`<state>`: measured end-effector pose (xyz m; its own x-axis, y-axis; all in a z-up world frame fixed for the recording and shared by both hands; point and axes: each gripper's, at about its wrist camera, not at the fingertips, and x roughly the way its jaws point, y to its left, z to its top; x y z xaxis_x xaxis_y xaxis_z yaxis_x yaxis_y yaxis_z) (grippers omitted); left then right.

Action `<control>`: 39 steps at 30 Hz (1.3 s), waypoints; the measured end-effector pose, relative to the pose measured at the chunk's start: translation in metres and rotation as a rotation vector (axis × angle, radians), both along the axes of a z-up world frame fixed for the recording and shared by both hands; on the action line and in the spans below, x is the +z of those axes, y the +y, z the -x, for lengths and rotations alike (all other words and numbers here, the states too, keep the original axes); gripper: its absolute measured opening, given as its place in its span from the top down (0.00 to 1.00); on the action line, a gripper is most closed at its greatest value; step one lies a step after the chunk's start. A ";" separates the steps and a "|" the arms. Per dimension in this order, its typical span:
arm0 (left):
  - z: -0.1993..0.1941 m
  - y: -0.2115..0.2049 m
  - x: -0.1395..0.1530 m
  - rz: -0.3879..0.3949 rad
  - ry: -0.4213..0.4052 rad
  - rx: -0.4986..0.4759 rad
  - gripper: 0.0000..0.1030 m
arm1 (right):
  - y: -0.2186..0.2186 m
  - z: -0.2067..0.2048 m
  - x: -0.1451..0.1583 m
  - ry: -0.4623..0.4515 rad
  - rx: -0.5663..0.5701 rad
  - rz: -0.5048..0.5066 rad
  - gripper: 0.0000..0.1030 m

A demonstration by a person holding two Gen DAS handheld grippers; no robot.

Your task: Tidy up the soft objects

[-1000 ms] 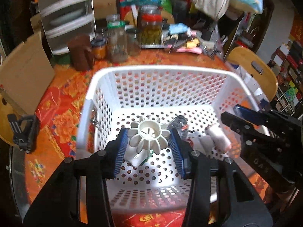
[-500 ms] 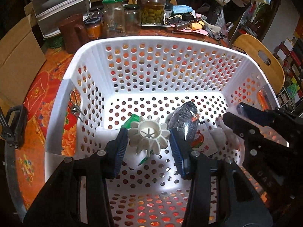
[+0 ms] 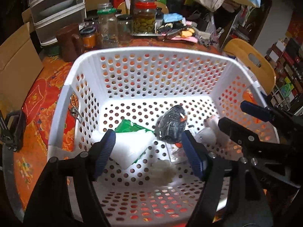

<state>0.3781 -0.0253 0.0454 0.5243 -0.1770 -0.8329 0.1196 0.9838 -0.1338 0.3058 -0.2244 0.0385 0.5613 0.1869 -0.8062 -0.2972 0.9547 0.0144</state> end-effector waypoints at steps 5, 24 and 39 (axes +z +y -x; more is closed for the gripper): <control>0.019 0.007 0.021 -0.006 -0.081 0.016 0.03 | -0.015 0.013 0.013 -0.021 -0.010 -0.032 0.21; 0.178 0.013 0.083 -0.104 -0.361 0.007 0.00 | -0.035 0.130 0.050 -0.196 -0.037 -0.066 0.11; 0.334 0.019 0.086 -0.089 -0.486 0.092 0.00 | -0.045 0.254 0.061 -0.375 -0.043 -0.050 0.10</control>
<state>0.0440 -0.0067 0.1316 0.8655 -0.0510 -0.4983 0.0594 0.9982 0.0010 0.0517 -0.2690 0.0999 0.8240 0.1907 -0.5336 -0.2506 0.9672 -0.0414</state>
